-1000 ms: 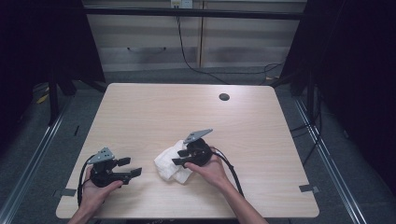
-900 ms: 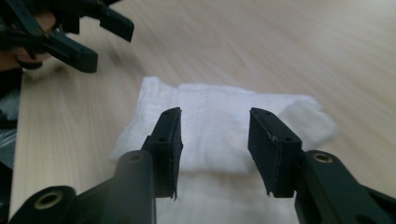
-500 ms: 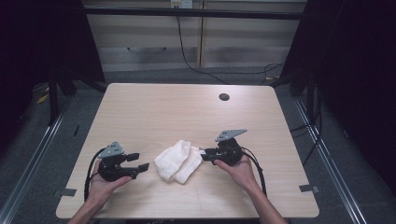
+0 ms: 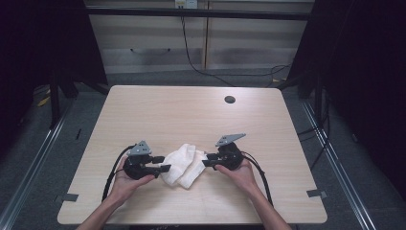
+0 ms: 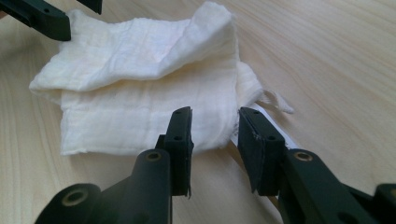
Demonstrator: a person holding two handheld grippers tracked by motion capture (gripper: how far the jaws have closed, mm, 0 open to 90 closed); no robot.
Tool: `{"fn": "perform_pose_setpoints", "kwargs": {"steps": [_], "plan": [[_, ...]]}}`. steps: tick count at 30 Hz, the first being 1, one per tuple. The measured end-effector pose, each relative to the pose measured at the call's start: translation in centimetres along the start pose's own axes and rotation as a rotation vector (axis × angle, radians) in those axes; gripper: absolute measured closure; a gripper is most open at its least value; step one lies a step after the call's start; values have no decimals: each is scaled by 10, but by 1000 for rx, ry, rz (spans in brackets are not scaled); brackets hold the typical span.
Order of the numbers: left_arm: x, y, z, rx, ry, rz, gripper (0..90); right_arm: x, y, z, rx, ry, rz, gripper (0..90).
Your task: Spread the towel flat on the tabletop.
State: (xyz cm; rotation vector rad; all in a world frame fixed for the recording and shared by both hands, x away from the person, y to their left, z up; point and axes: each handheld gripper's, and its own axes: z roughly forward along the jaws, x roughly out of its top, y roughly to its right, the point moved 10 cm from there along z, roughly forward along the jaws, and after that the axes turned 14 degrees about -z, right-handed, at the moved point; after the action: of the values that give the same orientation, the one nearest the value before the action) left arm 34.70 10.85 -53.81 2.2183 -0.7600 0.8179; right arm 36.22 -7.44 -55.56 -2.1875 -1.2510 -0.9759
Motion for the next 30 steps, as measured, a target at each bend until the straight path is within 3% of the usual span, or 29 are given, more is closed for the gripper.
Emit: {"fn": "perform_pose_setpoints", "kwargs": {"steps": [5, 11, 20, 26, 30], "plan": [[-14, -6, 11, 15, -53, 3, 551, -4, -1, 7, 3, -18, 6, 679], [-16, -10, 15, 31, -78, 16, 732, -5, -6, 9, 34, -17, 1, 877], [-12, -26, 11, 65, -60, -1, 801, 8, -15, -2, 57, 34, -11, 892], [-8, -32, 5, 68, -33, -20, 793, 19, -21, -12, 61, 74, -26, 892], [-1, -29, -2, 58, 3, -27, 745, 27, -21, -16, 56, 95, -29, 892]]}}
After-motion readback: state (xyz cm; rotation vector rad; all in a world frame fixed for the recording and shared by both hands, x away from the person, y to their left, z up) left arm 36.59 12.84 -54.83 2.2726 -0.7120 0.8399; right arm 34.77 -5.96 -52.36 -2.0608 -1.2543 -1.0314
